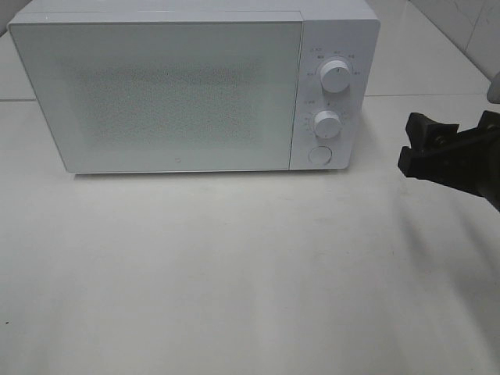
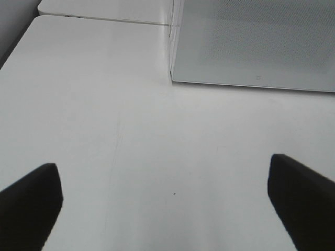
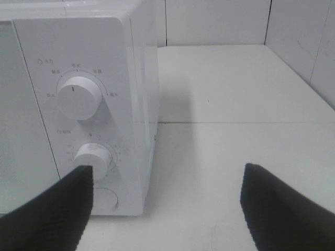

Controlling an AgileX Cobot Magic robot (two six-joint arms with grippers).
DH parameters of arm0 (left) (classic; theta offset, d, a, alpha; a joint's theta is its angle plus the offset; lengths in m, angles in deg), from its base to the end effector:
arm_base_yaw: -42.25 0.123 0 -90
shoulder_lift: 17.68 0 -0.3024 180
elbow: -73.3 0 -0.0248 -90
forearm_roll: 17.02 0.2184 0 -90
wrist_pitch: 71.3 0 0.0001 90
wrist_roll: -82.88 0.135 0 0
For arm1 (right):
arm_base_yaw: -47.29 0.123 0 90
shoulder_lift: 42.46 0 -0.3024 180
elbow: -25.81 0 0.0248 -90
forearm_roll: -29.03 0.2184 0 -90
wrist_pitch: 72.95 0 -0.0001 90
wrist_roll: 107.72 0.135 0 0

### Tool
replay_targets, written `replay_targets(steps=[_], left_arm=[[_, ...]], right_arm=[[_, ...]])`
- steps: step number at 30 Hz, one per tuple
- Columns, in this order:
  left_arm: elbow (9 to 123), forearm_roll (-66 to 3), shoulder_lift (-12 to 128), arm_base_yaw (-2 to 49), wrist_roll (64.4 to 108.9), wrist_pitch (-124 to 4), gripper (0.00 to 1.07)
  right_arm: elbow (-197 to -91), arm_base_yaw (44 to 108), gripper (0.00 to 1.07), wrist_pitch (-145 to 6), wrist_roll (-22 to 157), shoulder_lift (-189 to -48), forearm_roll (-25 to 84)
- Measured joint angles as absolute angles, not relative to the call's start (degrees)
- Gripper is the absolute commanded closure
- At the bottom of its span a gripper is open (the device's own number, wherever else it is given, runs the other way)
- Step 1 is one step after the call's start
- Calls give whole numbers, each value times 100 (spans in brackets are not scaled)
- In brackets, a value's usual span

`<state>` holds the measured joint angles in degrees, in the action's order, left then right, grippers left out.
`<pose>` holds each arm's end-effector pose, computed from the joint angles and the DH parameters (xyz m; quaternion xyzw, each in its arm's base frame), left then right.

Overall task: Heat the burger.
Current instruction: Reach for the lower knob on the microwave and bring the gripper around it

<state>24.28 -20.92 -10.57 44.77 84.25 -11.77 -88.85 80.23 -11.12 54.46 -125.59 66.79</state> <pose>-0.0107 -0.0084 0.2444 -0.0075 0.8459 -0.0159 0.5330 0.2181 0.0545 0.2448 0.0040 0.7204 0.0067 0.6935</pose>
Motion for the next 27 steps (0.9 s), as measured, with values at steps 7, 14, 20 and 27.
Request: replay_targets(steps=[7, 14, 20, 27], left_arm=[[2428, -2092, -1057, 4477, 8425, -1177, 7], [2428, -2092, -1057, 4477, 8425, -1177, 7], [2428, -2092, -1057, 4477, 8425, -1177, 7], [2428, -2092, -1057, 4477, 8425, -1177, 7]], right_arm=[[-8890, 8212, 31, -465, 5417, -13184, 6730], [-8896, 8212, 31, -425, 5812, -13963, 6736], [-9085, 8212, 31, -390, 6202, -14588, 6747], [-9727, 8212, 31, -379, 6208, -15212, 6747]])
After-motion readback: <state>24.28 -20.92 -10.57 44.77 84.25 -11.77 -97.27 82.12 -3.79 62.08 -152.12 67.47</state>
